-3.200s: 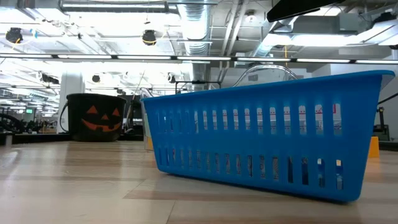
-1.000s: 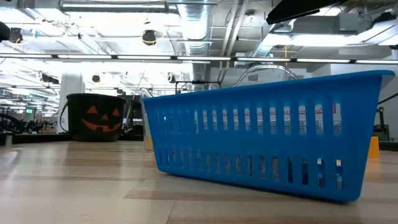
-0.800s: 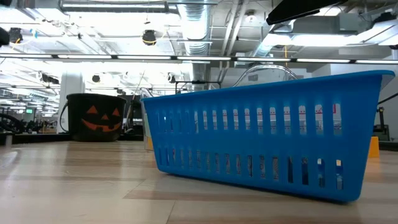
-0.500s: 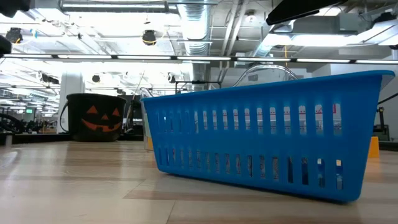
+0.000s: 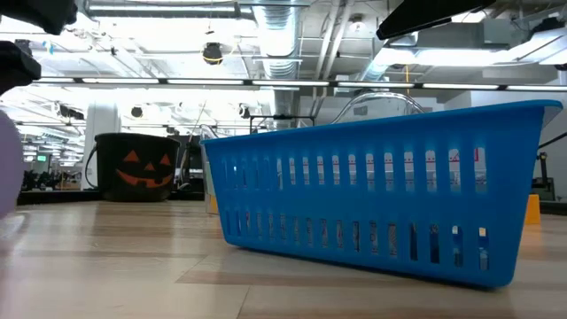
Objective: Pick & Place Toys
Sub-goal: Put the purple dice into the ocean blue bin
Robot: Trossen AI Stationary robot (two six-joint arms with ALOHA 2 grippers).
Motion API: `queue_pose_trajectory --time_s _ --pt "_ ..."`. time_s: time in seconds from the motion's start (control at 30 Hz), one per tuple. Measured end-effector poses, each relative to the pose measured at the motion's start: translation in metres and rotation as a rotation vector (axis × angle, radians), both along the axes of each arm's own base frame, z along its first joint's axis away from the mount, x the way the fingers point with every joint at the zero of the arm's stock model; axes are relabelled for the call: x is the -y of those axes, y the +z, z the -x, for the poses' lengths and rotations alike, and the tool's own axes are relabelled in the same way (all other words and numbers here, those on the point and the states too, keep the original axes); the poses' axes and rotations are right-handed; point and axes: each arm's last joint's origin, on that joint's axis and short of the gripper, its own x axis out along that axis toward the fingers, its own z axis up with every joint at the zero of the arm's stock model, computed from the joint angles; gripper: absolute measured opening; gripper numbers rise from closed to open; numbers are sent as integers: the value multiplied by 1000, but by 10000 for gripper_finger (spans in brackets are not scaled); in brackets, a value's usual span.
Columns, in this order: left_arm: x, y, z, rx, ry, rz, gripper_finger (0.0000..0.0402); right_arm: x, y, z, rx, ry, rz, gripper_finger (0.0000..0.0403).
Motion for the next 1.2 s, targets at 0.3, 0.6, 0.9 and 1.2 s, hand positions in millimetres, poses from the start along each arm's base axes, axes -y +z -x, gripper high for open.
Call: queue_pose_trajectory --time_s 0.3,0.6,0.9,1.2 --pt "-3 2 -3 8 -12 1 371 0 0 0 0 0 0 205" --pt "-13 44 3 295 -23 -4 367 0 0 0 0 0 0 205" --pt "-32 99 15 740 -13 -141 368 0 0 0 -3 1 3 205" --pt "-49 118 -5 922 -48 -420 368 0 -1 1 -12 1 9 205"
